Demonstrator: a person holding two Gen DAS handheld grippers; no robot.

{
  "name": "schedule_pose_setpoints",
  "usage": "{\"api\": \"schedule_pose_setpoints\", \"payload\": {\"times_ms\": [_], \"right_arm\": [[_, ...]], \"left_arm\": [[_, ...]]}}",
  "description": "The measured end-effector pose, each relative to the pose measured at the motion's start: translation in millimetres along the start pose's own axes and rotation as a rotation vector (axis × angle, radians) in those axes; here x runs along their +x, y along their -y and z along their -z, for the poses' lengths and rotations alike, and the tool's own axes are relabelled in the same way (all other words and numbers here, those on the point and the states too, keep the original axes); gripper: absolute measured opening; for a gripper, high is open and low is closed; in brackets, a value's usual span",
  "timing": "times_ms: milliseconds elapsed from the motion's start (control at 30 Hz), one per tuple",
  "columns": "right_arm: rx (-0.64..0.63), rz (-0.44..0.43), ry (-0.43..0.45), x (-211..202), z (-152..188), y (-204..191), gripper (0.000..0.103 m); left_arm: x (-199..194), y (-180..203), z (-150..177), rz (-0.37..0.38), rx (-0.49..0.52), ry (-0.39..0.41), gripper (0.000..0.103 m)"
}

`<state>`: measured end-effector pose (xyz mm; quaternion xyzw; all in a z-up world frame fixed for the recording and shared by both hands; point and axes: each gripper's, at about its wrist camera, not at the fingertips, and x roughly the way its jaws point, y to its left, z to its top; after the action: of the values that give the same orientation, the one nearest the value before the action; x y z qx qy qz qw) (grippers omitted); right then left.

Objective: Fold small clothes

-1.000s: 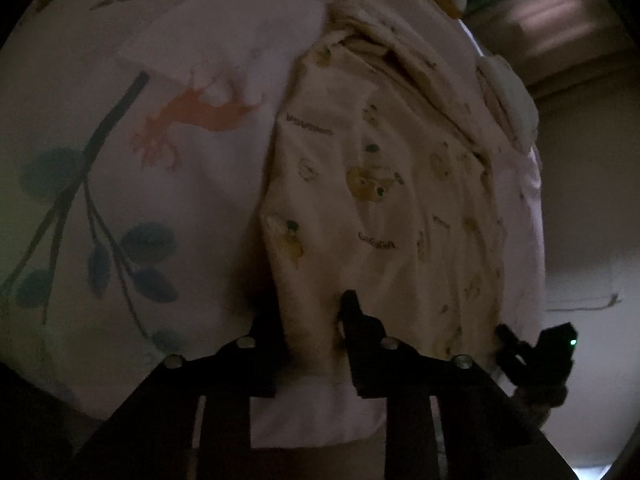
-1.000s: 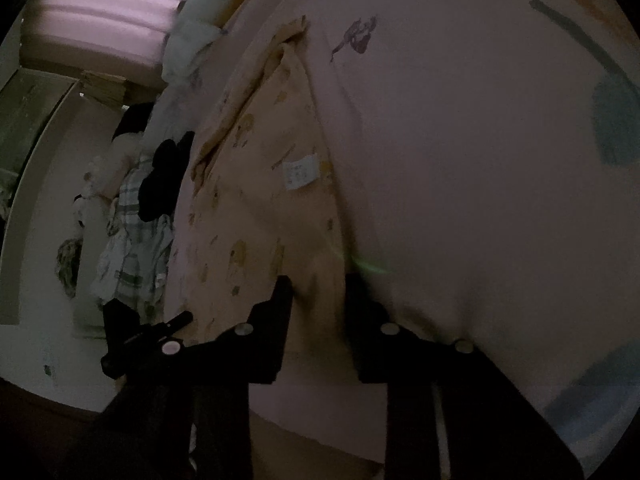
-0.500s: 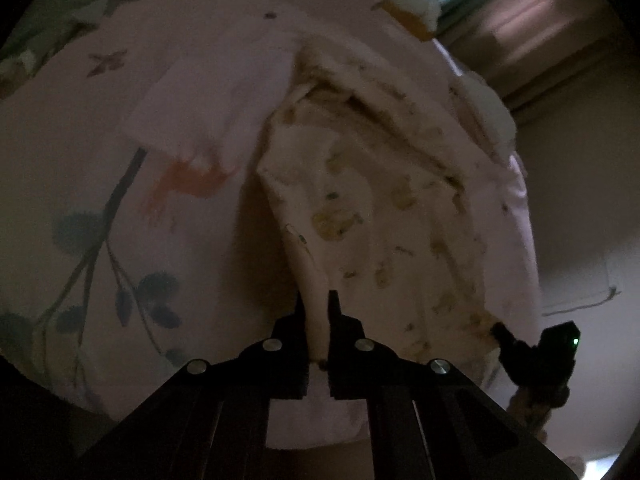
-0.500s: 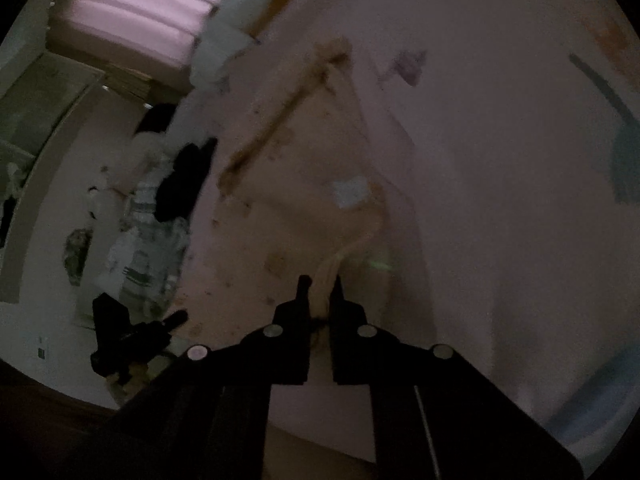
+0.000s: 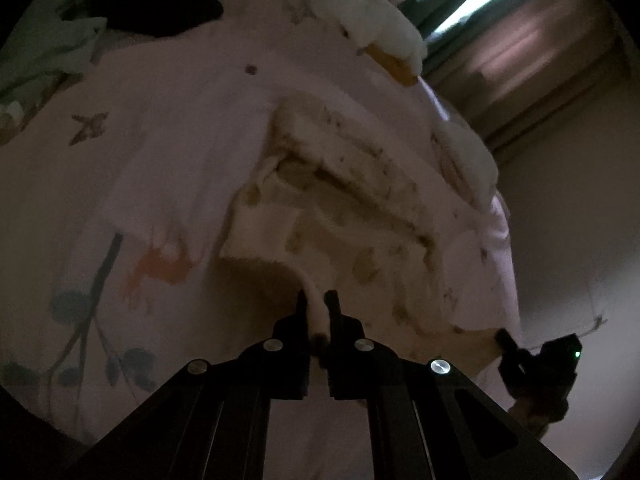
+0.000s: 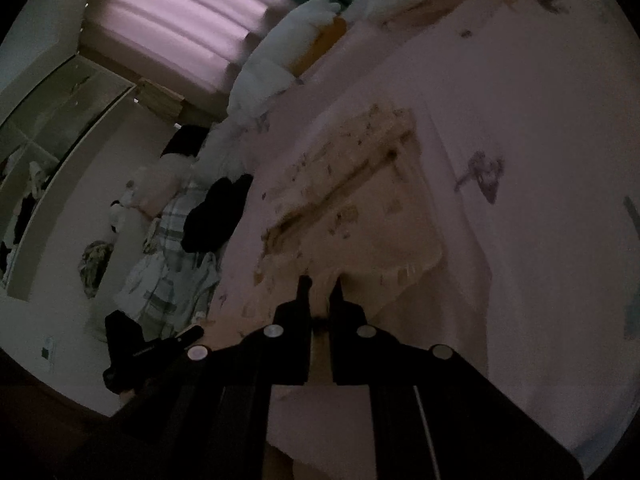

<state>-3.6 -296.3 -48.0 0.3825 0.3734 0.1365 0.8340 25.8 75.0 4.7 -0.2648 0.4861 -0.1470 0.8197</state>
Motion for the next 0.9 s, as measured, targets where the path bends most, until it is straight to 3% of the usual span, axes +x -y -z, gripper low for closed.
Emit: {"api": "schedule_pose_setpoints", "payload": {"times_ms": [400, 600, 733, 900], "right_arm": [[-0.023, 0.003, 0.042, 22, -64, -10, 0.008], [-0.011, 0.073, 0.088, 45, -109, -8, 0.008], [-0.009, 0.083, 0.108, 54, -137, -5, 0.007], [-0.04, 0.141, 0.095, 75, -168, -3, 0.007]], "left_arm": [[10, 17, -69, -0.032, 0.057, 0.113, 0.005], [28, 13, -114, 0.067, -0.045, 0.141, 0.005], [40, 19, -136, 0.025, -0.052, 0.174, 0.005], [56, 22, -157, 0.059, -0.07, 0.209, 0.005]]}}
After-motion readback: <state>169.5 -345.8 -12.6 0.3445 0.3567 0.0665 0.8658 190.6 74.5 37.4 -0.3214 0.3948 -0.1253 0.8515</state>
